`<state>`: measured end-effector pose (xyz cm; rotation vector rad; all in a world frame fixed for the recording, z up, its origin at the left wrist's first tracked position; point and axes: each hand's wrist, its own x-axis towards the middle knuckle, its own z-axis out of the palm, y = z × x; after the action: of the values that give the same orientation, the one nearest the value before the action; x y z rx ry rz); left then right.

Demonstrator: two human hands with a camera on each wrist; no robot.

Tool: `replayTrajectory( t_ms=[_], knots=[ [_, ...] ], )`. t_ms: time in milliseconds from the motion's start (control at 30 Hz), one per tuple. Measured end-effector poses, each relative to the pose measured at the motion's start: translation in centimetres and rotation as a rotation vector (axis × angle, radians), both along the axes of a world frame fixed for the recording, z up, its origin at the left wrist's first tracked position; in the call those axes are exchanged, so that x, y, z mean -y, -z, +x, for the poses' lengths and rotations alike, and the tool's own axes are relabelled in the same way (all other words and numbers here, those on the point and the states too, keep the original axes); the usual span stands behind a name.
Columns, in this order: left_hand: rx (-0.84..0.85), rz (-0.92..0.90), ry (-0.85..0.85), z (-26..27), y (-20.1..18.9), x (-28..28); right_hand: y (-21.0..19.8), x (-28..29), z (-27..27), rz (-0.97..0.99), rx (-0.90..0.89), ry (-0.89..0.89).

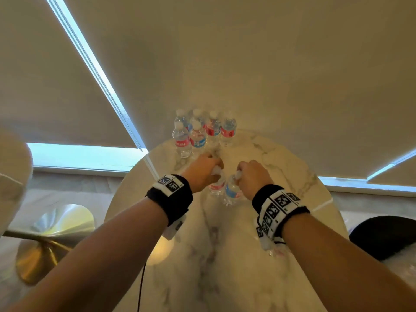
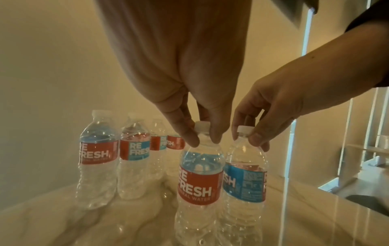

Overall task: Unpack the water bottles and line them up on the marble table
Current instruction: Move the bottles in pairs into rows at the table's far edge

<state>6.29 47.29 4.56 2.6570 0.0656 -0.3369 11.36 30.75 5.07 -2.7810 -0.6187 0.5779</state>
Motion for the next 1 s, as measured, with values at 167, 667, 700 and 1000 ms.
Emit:
replayTrajectory(
  t_ms=[167, 667, 700, 1000],
  knots=[
    [0.042, 0.046, -0.015, 7.2, 0.8, -3.5, 0.5, -3.5, 7.0, 0.028, 0.039, 0.017],
    [0.079, 0.123, -0.122, 14.4, 1.7, -6.1, 0.3, -7.6, 14.7, 0.068, 0.017, 0.025],
    [0.077, 0.113, -0.133, 14.0, 1.6, -6.0, -0.1, -7.0, 14.2, 0.062, 0.0, 0.04],
    [0.266, 0.033, -0.079, 4.5, -1.9, 1.7, -8.1, 4.8, 4.9, 0.139, -0.013, 0.172]
  ],
)
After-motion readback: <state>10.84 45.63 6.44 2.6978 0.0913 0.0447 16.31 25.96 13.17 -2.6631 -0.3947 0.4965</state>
